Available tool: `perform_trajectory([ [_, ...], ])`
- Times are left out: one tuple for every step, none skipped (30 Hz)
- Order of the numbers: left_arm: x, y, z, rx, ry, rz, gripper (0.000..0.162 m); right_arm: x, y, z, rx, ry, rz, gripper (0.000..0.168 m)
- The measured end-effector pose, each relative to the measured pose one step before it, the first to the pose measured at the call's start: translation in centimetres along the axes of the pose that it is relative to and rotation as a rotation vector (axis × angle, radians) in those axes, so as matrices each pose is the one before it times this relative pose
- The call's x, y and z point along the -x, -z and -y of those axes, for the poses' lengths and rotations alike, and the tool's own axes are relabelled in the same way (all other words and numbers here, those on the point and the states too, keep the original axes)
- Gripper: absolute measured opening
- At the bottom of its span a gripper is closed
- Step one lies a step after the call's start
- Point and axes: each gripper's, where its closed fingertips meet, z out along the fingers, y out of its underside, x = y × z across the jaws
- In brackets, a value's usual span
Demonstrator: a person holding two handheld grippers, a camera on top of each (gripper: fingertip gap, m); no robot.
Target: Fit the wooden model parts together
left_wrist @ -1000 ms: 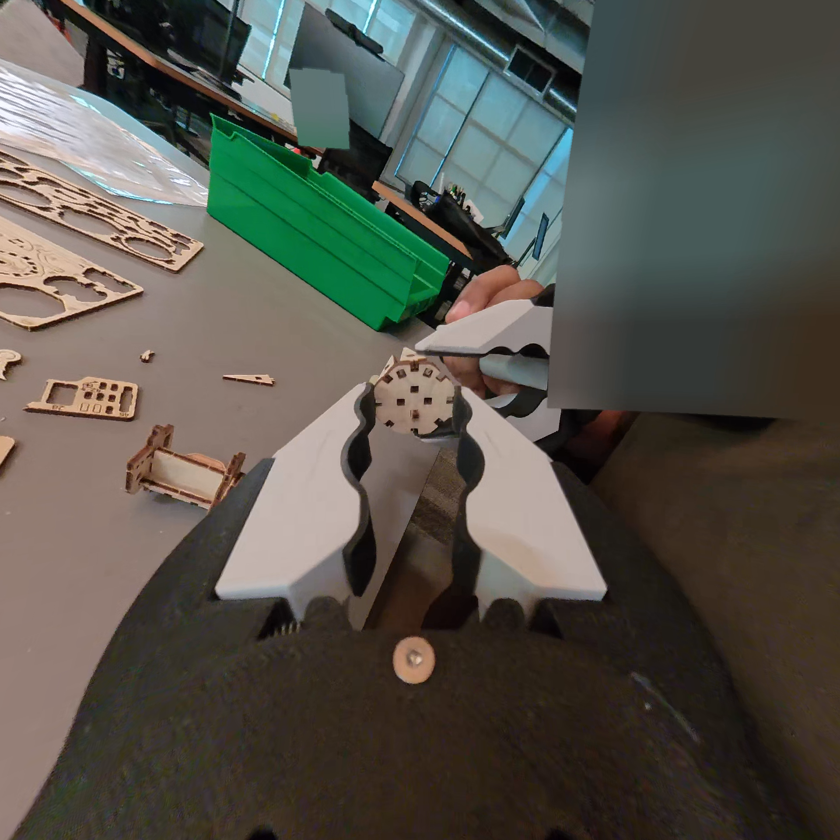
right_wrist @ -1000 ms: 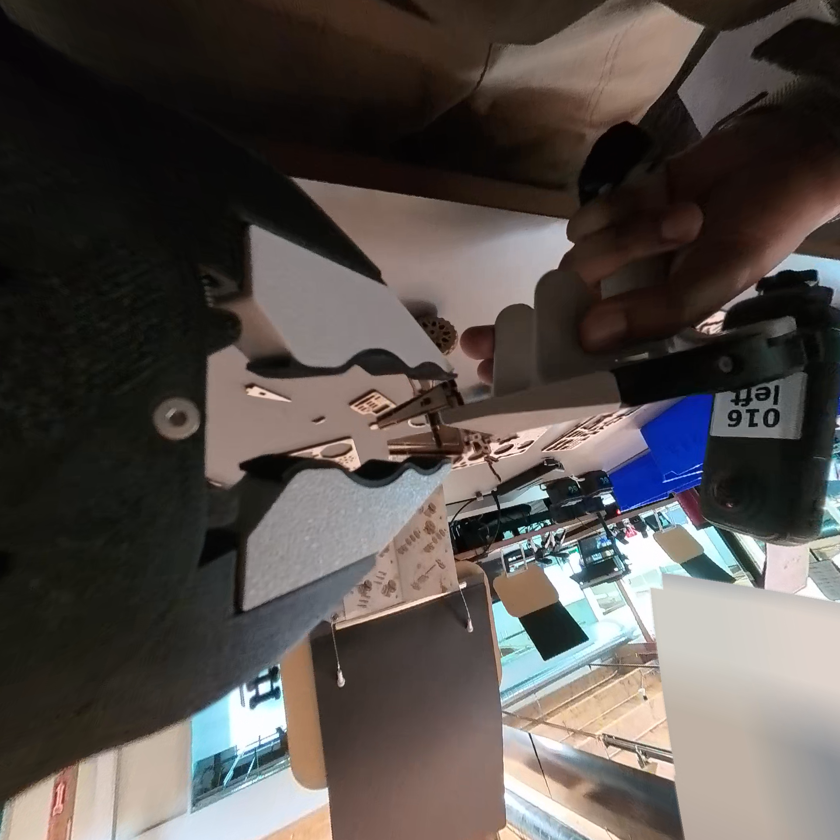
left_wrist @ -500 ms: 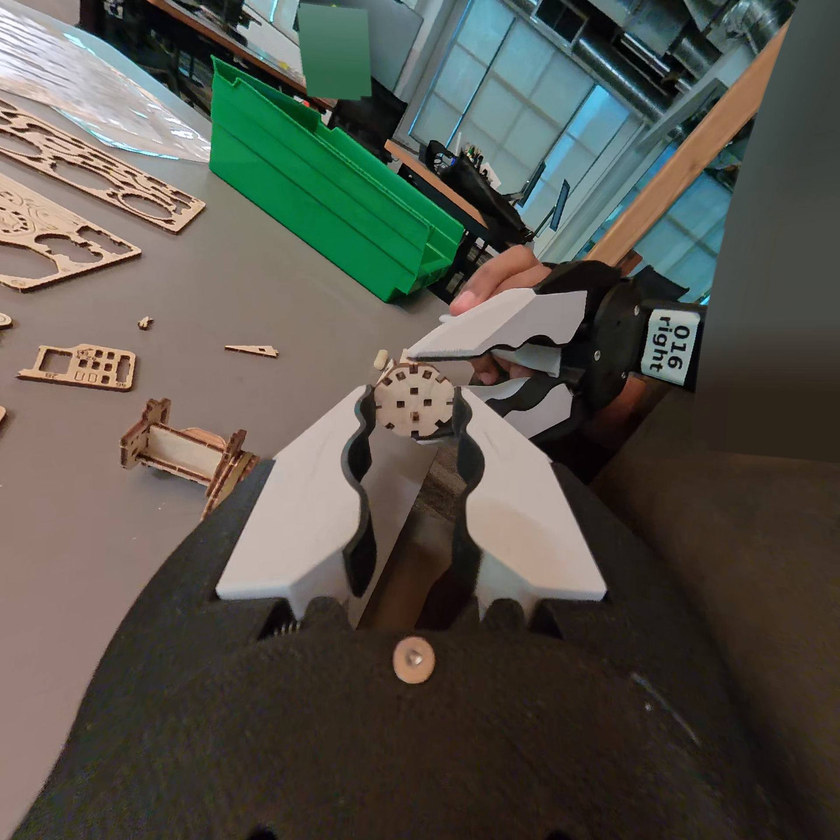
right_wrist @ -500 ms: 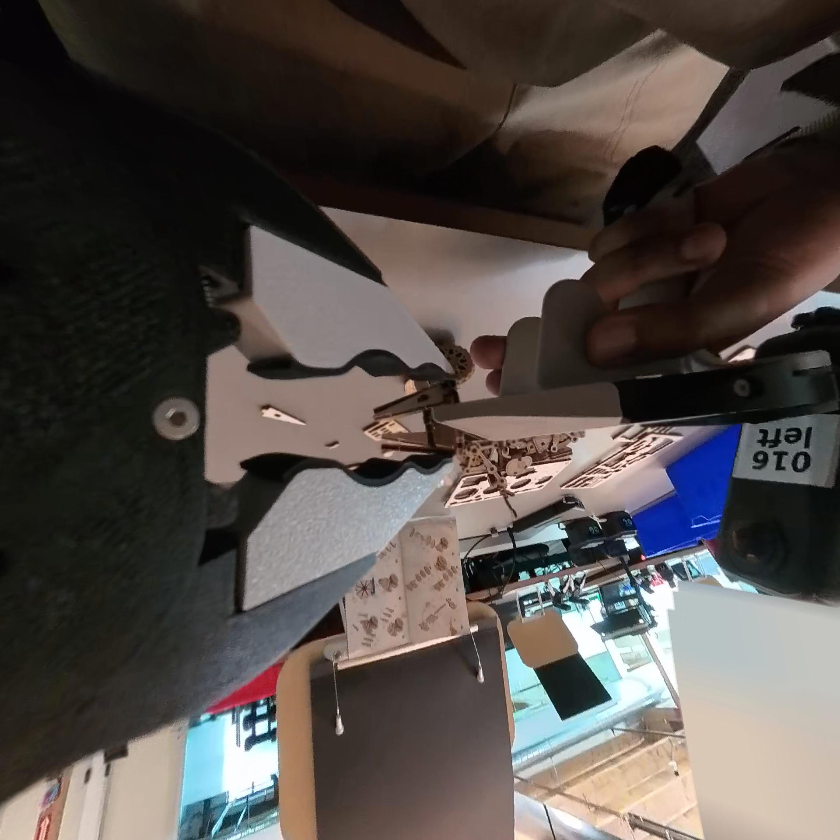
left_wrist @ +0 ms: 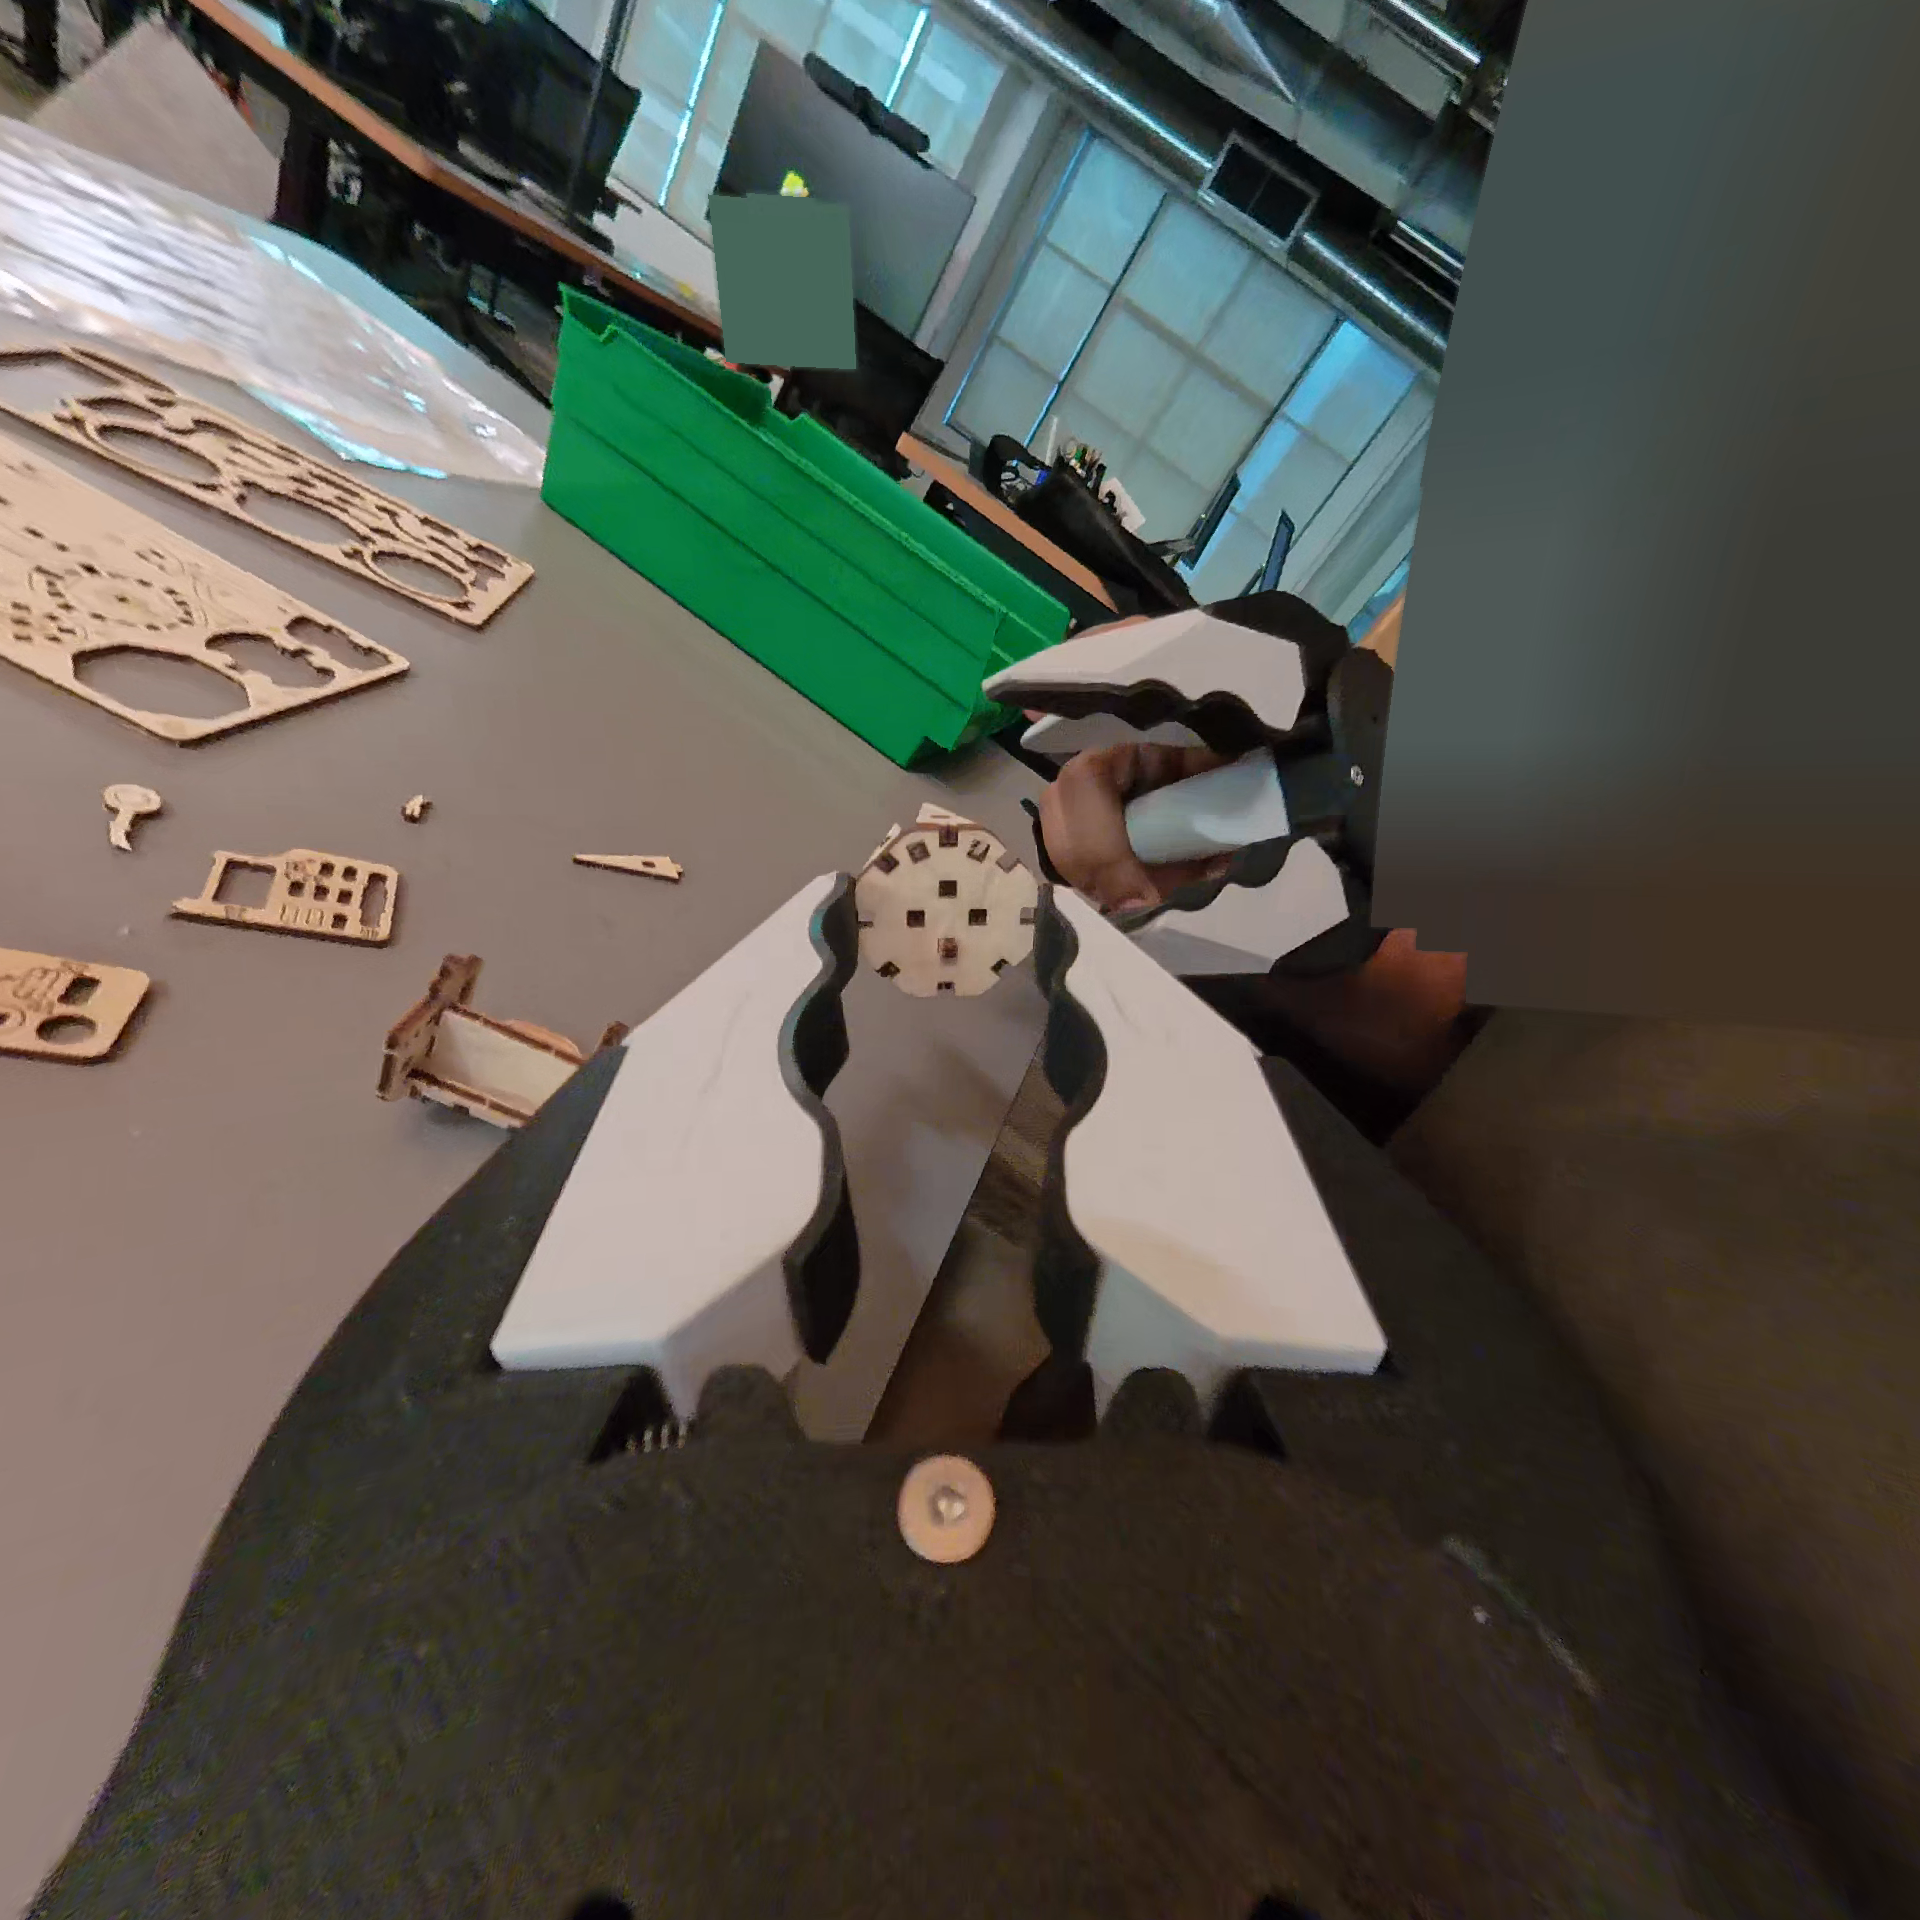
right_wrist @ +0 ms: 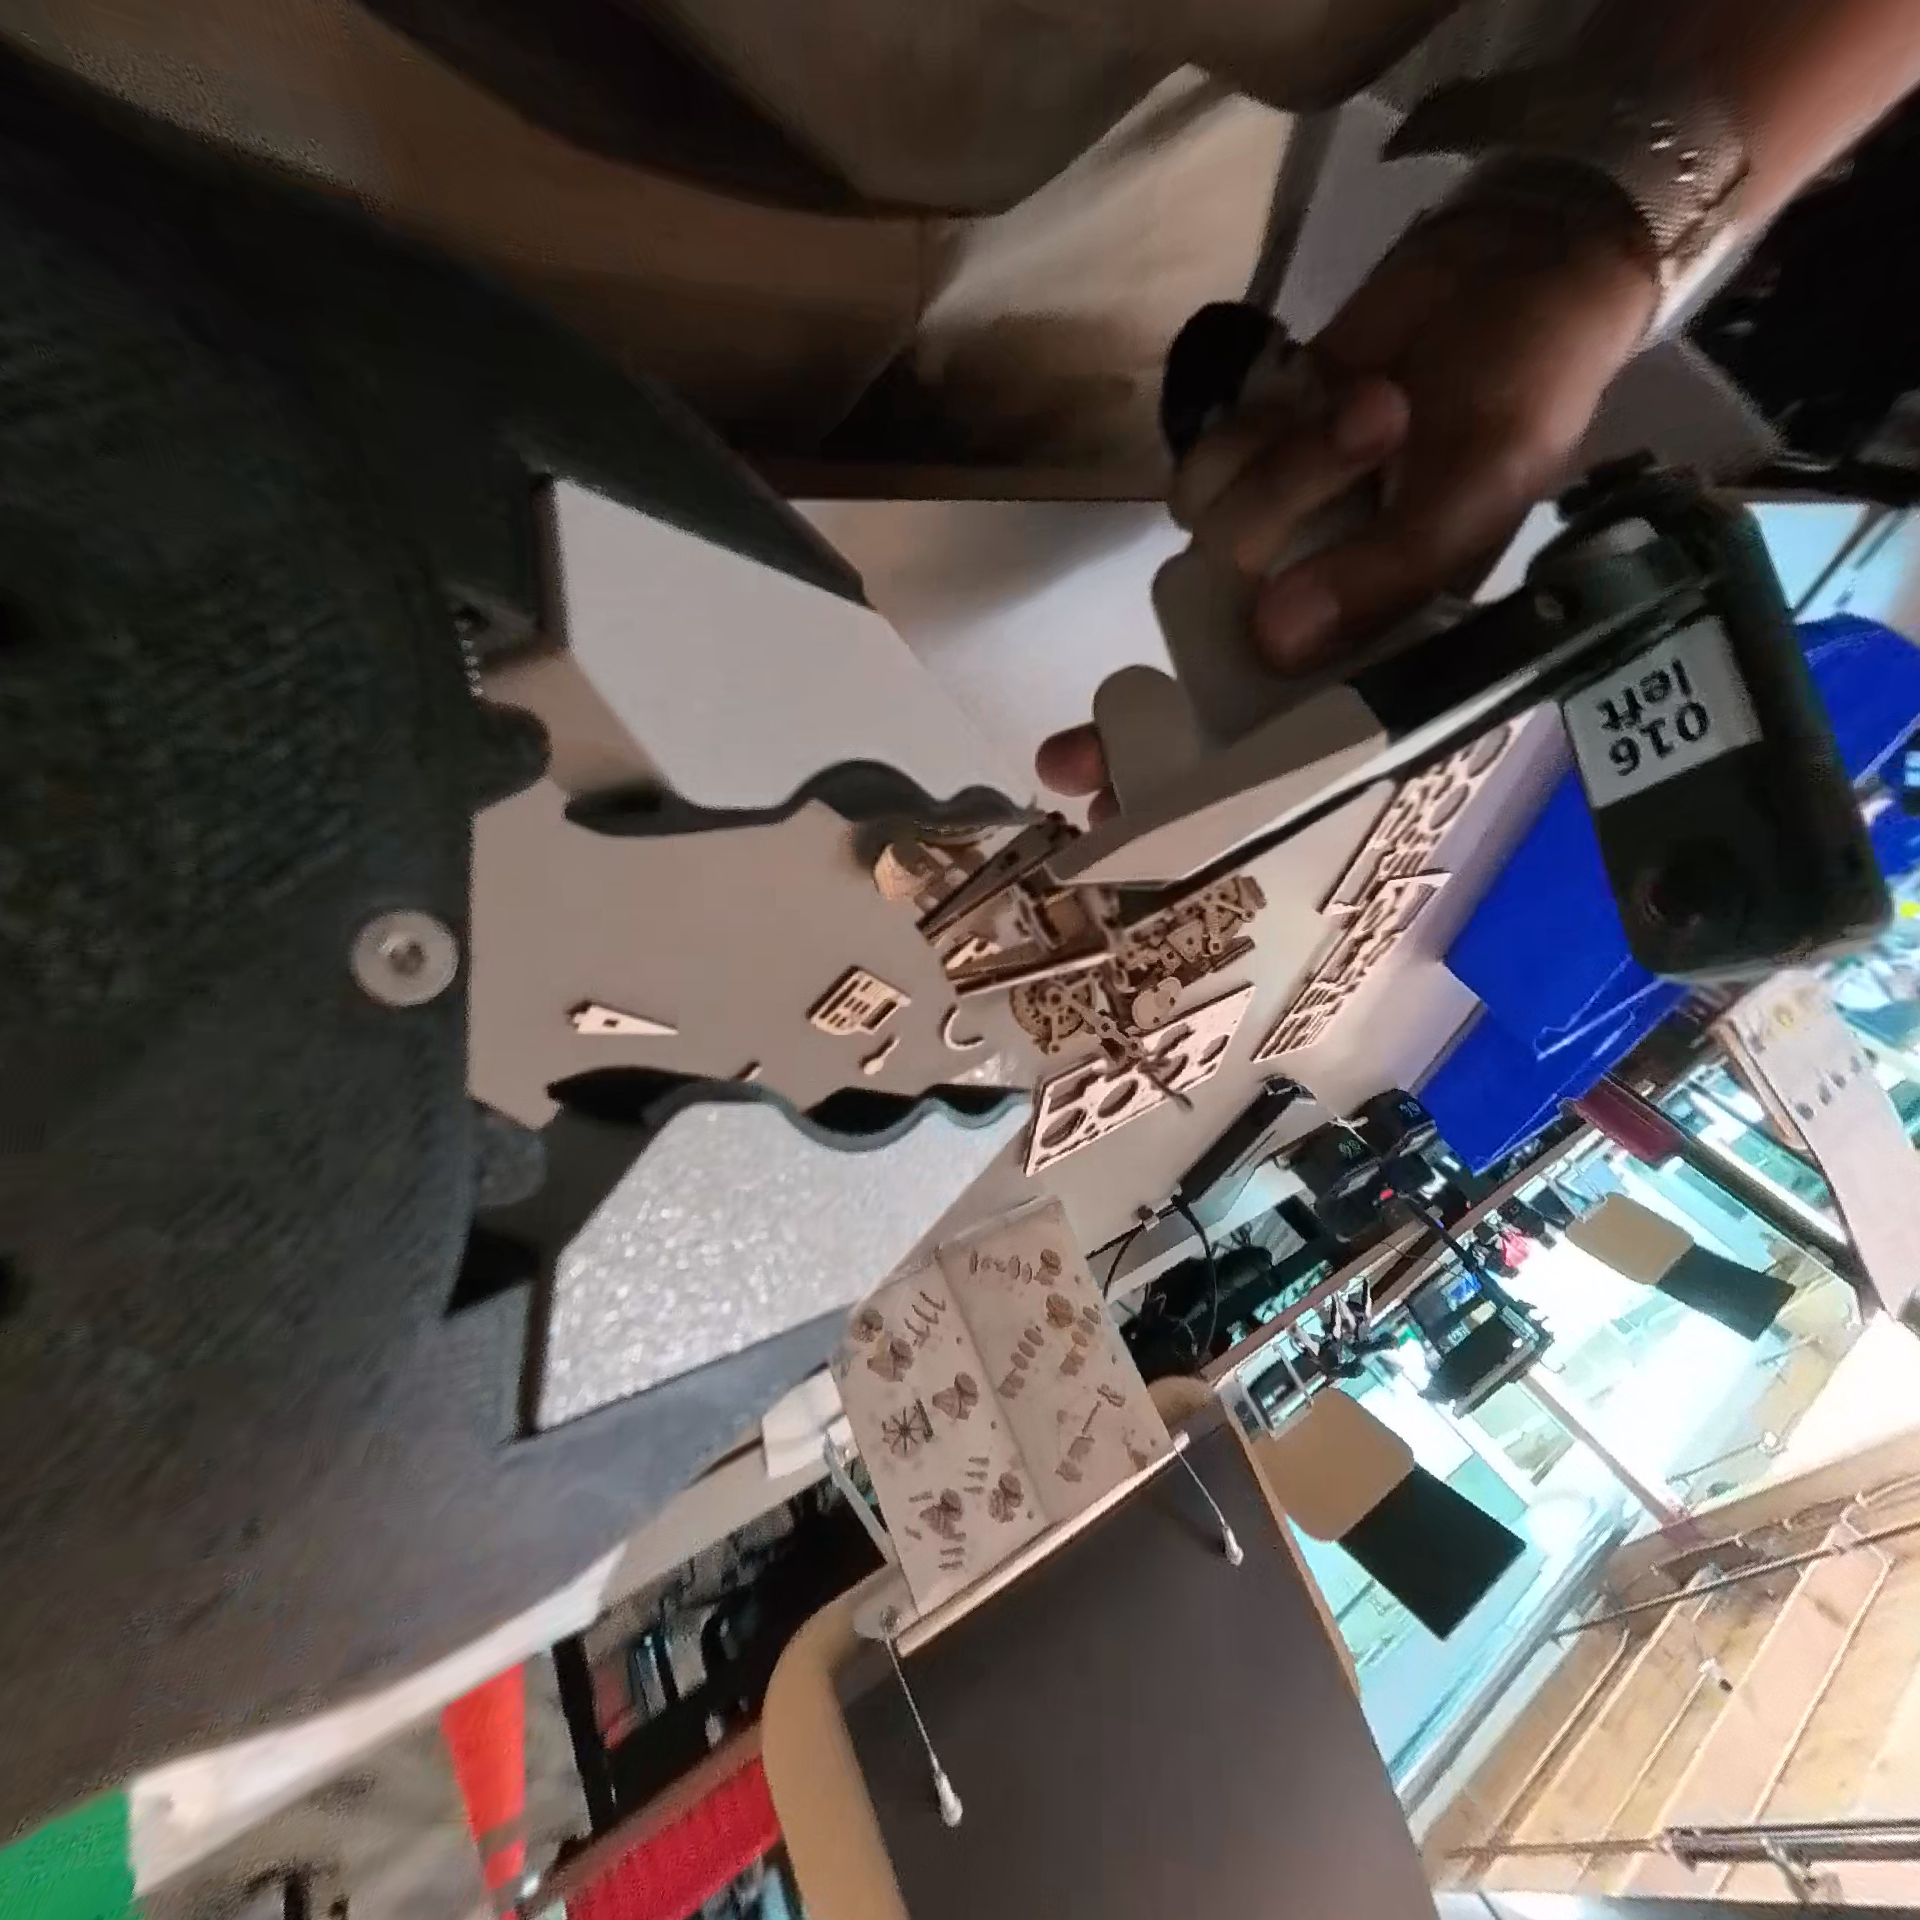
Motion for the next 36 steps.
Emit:
perform_trajectory([
  [-0.179,0.006,0.097,-0.0066,-0.0164,-0.0037,0.031,0.061,-0.027,0.105,-0.0008,-0.0016,-0.0031,0.048],
  [-0.283,-0.008,0.059,-0.0055,-0.0160,-0.0091,0.031,0.169,-0.091,0.047,0.0060,0.0172,-0.0036,0.048],
  [-0.270,-0.004,0.066,-0.0068,-0.0164,-0.0077,0.031,0.255,-0.142,0.042,0.0072,0.0233,0.0000,0.047],
  [-0.132,-0.017,0.033,-0.0033,-0.0152,0.0014,0.031,0.280,-0.151,0.079,0.0038,0.0188,0.0032,0.045],
  [-0.209,-0.035,0.021,-0.0023,-0.0136,-0.0048,0.031,0.272,-0.125,0.132,0.0002,0.0105,0.0064,0.044],
  [-0.192,-0.045,0.013,-0.0010,-0.0090,-0.0041,0.031,0.229,-0.075,0.161,-0.0039,0.0026,0.0074,0.043],
  [-0.073,-0.050,0.024,-0.0025,-0.0036,0.0026,0.031,0.146,-0.030,0.159,-0.0054,0.0009,0.0055,0.041],
  [-0.154,-0.056,0.044,-0.0040,0.0022,-0.0035,0.031,0.060,0.007,0.087,-0.0021,0.0061,0.0003,0.038],
  [-0.095,-0.062,0.011,-0.0017,0.0070,-0.0017,0.031,-0.043,0.032,-0.004,0.0015,0.0107,-0.0058,0.037],
  [-0.045,-0.044,0.051,-0.0055,0.0064,0.0005,0.031,-0.103,0.056,-0.046,0.0020,0.0100,-0.0083,0.035],
  [-0.050,-0.040,0.031,-0.0046,0.0080,-0.0011,0.031,-0.104,0.069,-0.046,-0.0002,0.0029,-0.0050,0.033],
  [-0.048,-0.060,0.032,-0.0033,0.0076,-0.0011,0.031,-0.041,0.068,-0.016,-0.0017,-0.0033,0.0017,0.033],
  [-0.011,-0.060,0.014,-0.0029,0.0063,0.0011,0.031,-0.035,0.066,-0.033,0.0010,-0.0015,0.0020,0.033],
  [-0.028,-0.064,-0.006,-0.0016,0.0031,0.0014,0.031,-0.022,0.057,-0.038,0.0019,0.0018,0.0024,0.033],
  [-0.016,-0.035,0.005,-0.0025,0.0013,0.0004,0.031,-0.047,0.042,-0.040,0.0024,0.0022,-0.0003,0.033],
  [-0.006,0.014,0.066,-0.0043,0.0028,0.0006,0.031,-0.082,0.008,-0.092,0.0057,0.0002,-0.0041,0.033],
  [0.005,0.024,0.097,-0.0056,0.0040,0.0004,0.031,-0.084,-0.025,-0.174,0.0090,-0.0022,-0.0048,0.034],
  [0.040,0.029,0.009,-0.0009,0.0036,0.0011,0.031,-0.011,-0.026,-0.131,0.0060,-0.0053,0.0004,0.034],
  [0.041,-0.005,-0.089,0.0039,0.0016,0.0006,0.031,0.018,-0.027,-0.038,0.0012,-0.0071,0.0022,0.032],
  [0.009,0.003,0.007,-0.0025,0.0025,0.0013,0.031,-0.013,-0.024,-0.006,0.0006,-0.0029,0.0002,0.032],
  [0.002,0.013,0.039,-0.0037,0.0019,0.0016,0.031,-0.015,-0.018,0.014,0.0008,-0.0011,0.0003,0.031],
  [0.025,0.007,0.023,-0.0007,0.0005,0.0020,0.031,-0.008,-0.036,-0.005,0.0033,-0.0012,0.0025,0.031],
  [0.058,-0.006,-0.037,0.0023,0.0027,0.0030,0.031,0.024,-0.036,-0.057,0.0065,0.0001,0.0034,0.031],
  [0.062,0.011,-0.025,0.0005,0.0049,0.0020,0.031,0.066,-0.047,-0.069,0.0074,0.0009,0.0041,0.031],
  [0.057,0.020,0.032,-0.0031,0.0055,0.0013,0.031,0.113,-0.034,-0.097,0.0067,0.0015,0.0049,0.026],
  [0.030,0.007,-0.103,0.0067,-0.0011,0.0011,0.031,0.068,-0.017,-0.051,0.0017,0.0021,0.0012,0.025],
  [0.060,-0.028,-0.120,0.0081,-0.0022,0.0034,0.031,0.045,-0.019,-0.071,0.0035,0.0047,0.0021,0.025],
  [-0.001,-0.001,0.052,-0.0017,0.0028,-0.0007,0.031,-0.045,-0.011,0.017,-0.0011,0.0026,-0.0041,0.026],
  [-0.011,0.012,0.097,-0.0043,0.0050,-0.0026,0.031,-0.073,-0.022,0.068,-0.0028,-0.0013,-0.0057,0.026],
  [0.020,0.016,0.076,-0.0018,0.0009,-0.0013,0.031,-0.059,-0.027,0.041,0.0000,0.0011,-0.0038,0.026],
  [0.046,0.009,0.019,0.0017,-0.0022,0.0013,0.031,-0.051,-0.028,0.004,0.0024,0.0089,-0.0037,0.027],
  [0.065,0.004,-0.013,0.0032,-0.0009,0.0016,0.031,-0.064,-0.003,0.057,-0.0002,0.0151,-0.0069,0.028],
  [0.054,-0.012,-0.126,0.0097,0.0038,-0.0001,0.031,-0.076,0.001,0.051,-0.0013,0.0129,-0.0075,0.032],
  [0.047,-0.002,-0.105,0.0079,0.0047,-0.0008,0.030,0.037,-0.010,-0.052,0.0039,0.0069,0.0018,0.034],
  [0.011,-0.027,-0.173,0.0123,0.0015,-0.0015,0.031,0.109,-0.022,-0.089,0.0037,-0.0004,0.0062,0.037],
  [0.011,-0.053,-0.235,0.0174,-0.0029,-0.0007,0.030,0.162,-0.011,-0.096,0.0011,-0.0047,0.0100,0.038],
])
